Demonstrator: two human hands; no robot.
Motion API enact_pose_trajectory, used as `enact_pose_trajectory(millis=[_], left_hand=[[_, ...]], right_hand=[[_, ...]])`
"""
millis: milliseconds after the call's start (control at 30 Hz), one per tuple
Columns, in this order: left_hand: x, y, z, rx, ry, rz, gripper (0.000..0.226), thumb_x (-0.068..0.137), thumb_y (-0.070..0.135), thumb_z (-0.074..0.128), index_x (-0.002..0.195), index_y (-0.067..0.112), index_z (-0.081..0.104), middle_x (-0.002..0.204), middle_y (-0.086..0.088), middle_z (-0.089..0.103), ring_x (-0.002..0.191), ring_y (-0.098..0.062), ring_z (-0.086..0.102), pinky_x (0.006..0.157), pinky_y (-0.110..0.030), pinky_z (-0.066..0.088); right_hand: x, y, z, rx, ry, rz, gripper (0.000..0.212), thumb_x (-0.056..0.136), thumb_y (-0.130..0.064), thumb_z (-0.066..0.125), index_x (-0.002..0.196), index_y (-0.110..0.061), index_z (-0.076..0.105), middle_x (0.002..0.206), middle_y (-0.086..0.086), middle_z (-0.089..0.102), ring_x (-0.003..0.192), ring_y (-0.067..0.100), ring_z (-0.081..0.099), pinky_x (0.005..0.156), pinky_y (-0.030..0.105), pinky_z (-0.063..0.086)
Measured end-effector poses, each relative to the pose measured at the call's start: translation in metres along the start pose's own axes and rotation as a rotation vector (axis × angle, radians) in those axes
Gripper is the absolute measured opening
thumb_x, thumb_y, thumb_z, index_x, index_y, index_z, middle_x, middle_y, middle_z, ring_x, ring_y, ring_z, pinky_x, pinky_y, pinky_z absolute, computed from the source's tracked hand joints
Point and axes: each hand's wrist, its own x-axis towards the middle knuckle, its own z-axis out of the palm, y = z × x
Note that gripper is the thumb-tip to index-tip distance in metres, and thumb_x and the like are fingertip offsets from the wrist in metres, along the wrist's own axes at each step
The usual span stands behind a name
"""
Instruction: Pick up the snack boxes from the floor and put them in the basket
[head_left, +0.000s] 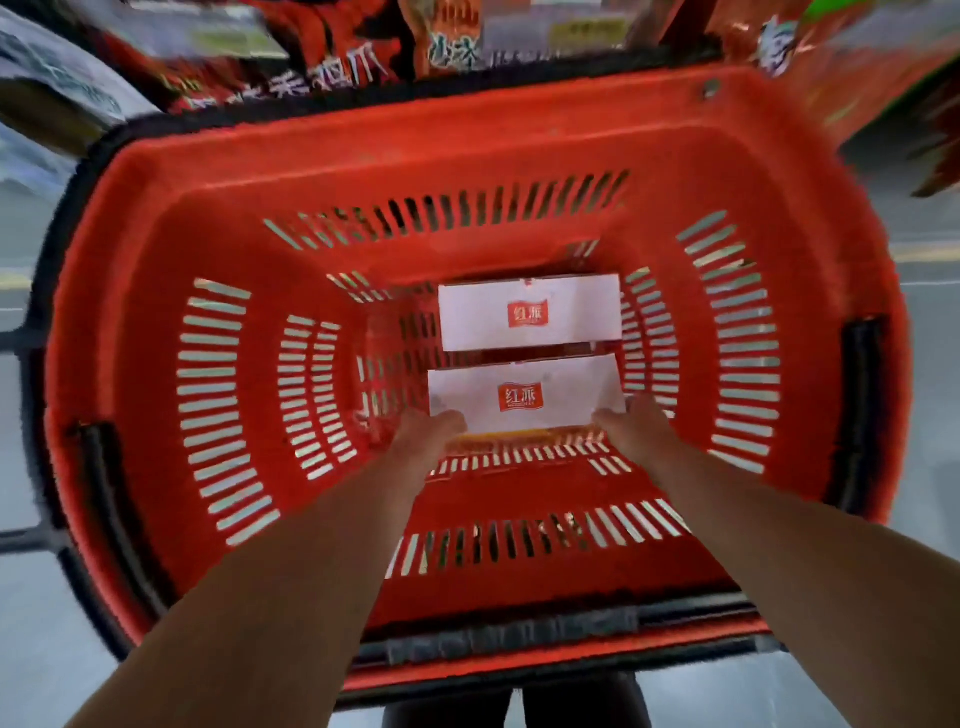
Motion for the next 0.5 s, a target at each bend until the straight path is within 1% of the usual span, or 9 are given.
enact_pose_trajectory(millis=[67,100,167,200,267,300,333,433,500], left_hand=[[0.012,-0.002,0.010,0.045,-0.020,0.014,0.054,0.080,0.025,0.063,0.127,0.002,0.050,0.121,-0.011,0.055,0.098,-0.021,0.048,0.077,-0.029,0.037],[0.018,-0.003,0.014,0.071,-0.035,0.022,0.054,0.080,0.026,0.063,0.127,0.003,0.050,0.121,-0.011,0.056,0.095,-0.021,0.051,0.072,-0.026,0.040],[0.024,0.001,0.024,0.078,-0.066,0.031,0.048,0.080,0.021,0.062,0.122,0.001,0.051,0.106,-0.010,0.062,0.080,-0.017,0.059,0.052,-0.020,0.046],[0.027,0.003,0.028,0.077,-0.070,0.043,0.047,0.078,0.019,0.063,0.120,0.000,0.051,0.101,-0.010,0.063,0.079,-0.018,0.061,0.052,-0.021,0.051],[0.035,0.006,0.036,0.131,-0.106,0.062,0.056,0.072,0.018,0.064,0.124,0.004,0.053,0.114,-0.011,0.064,0.098,-0.025,0.062,0.081,-0.033,0.056],[0.038,0.006,0.038,0.173,-0.129,0.069,0.058,0.071,0.017,0.063,0.127,0.007,0.052,0.121,-0.010,0.061,0.107,-0.027,0.059,0.091,-0.037,0.051],[0.039,0.007,0.038,0.213,-0.156,0.066,0.056,0.075,0.014,0.062,0.129,0.008,0.051,0.123,-0.008,0.059,0.111,-0.028,0.056,0.093,-0.037,0.047],[0.032,0.015,0.035,0.326,-0.196,0.119,0.045,0.086,0.006,0.056,0.131,0.007,0.050,0.112,-0.005,0.058,0.092,-0.019,0.057,0.074,-0.027,0.045],[0.024,0.024,0.031,0.334,-0.139,0.183,0.046,0.089,0.008,0.050,0.134,0.010,0.044,0.111,-0.004,0.058,0.078,-0.011,0.053,0.063,-0.024,0.043]], right_hand=[[0.008,-0.001,-0.001,0.001,0.025,0.032,0.053,0.088,-0.026,0.060,0.133,-0.003,0.046,0.127,0.014,0.058,0.112,0.032,0.058,0.088,0.031,0.043],[0.013,0.000,-0.003,0.001,0.039,0.054,0.051,0.091,-0.025,0.057,0.135,-0.003,0.043,0.128,0.012,0.055,0.115,0.032,0.055,0.088,0.030,0.039],[0.024,-0.001,-0.007,0.052,0.088,0.073,0.050,0.094,-0.025,0.054,0.138,-0.005,0.038,0.130,0.013,0.052,0.110,0.031,0.054,0.082,0.028,0.036],[0.030,-0.001,-0.007,0.088,0.103,0.083,0.051,0.095,-0.025,0.053,0.139,-0.006,0.036,0.130,0.013,0.052,0.102,0.028,0.053,0.078,0.028,0.035],[0.039,-0.003,-0.006,0.151,0.117,0.133,0.052,0.097,-0.028,0.049,0.143,-0.008,0.033,0.132,0.011,0.050,0.091,0.021,0.048,0.071,0.028,0.036],[0.042,-0.004,-0.004,0.170,0.110,0.158,0.052,0.098,-0.028,0.046,0.144,-0.009,0.031,0.134,0.011,0.050,0.090,0.019,0.048,0.069,0.028,0.037],[0.044,-0.004,-0.004,0.188,0.096,0.172,0.051,0.099,-0.027,0.044,0.145,-0.009,0.031,0.135,0.011,0.050,0.090,0.018,0.048,0.067,0.027,0.038],[0.039,-0.011,-0.005,0.137,0.085,0.171,0.049,0.101,-0.020,0.041,0.147,-0.007,0.029,0.137,0.014,0.048,0.109,0.024,0.053,0.073,0.026,0.037],[0.025,-0.018,-0.011,0.092,0.091,0.151,0.050,0.100,-0.015,0.041,0.148,-0.013,0.027,0.140,0.012,0.045,0.119,0.025,0.051,0.076,0.027,0.037]])
